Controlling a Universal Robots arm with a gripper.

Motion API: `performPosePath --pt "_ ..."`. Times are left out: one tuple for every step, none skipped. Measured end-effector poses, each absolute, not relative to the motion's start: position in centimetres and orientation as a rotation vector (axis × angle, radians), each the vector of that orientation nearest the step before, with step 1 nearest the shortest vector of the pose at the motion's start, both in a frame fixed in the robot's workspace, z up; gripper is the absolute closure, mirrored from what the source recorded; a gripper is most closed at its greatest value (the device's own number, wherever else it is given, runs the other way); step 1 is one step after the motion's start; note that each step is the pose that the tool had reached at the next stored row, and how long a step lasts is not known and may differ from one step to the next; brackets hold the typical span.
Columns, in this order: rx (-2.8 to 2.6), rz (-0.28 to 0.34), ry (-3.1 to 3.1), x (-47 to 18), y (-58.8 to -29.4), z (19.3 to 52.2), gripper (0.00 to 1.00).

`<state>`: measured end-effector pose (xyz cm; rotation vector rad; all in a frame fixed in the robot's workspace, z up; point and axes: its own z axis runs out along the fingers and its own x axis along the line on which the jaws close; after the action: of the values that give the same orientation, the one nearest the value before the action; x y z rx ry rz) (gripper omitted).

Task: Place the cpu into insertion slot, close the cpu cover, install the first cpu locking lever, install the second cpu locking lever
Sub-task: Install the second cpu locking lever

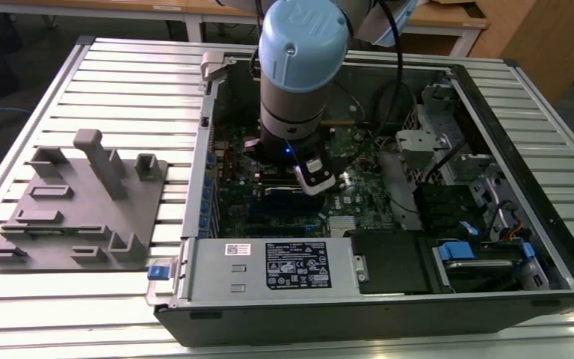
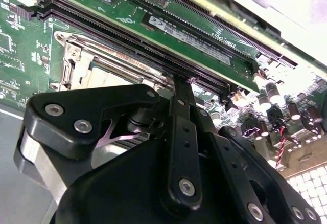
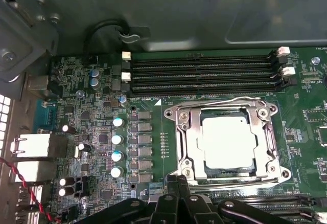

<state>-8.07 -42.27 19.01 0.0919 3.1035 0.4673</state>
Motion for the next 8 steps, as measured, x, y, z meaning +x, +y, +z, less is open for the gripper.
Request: performPosePath --pt "0.092 0.470 3.103 -8.08 -42.28 18.99 0.90" --pt "0.092 0.472 3.103 -8.09 -42.29 18.97 0.90" --pt "0.092 0.473 3.103 -8.11 -42.30 18.94 0.90" --pt "0.092 0.475 3.103 -8.14 -42.31 18.92 0.90" --pt "0.092 0.476 3.102 -8.18 -42.31 18.90 0.90" --pt "0.092 0.476 3.102 -8.23 -42.31 18.88 0.90" --pt "0.092 0.476 3.102 -8.28 -42.31 18.86 0.90" --pt "0.092 0.476 3.102 -8.31 -42.32 18.85 0.90"
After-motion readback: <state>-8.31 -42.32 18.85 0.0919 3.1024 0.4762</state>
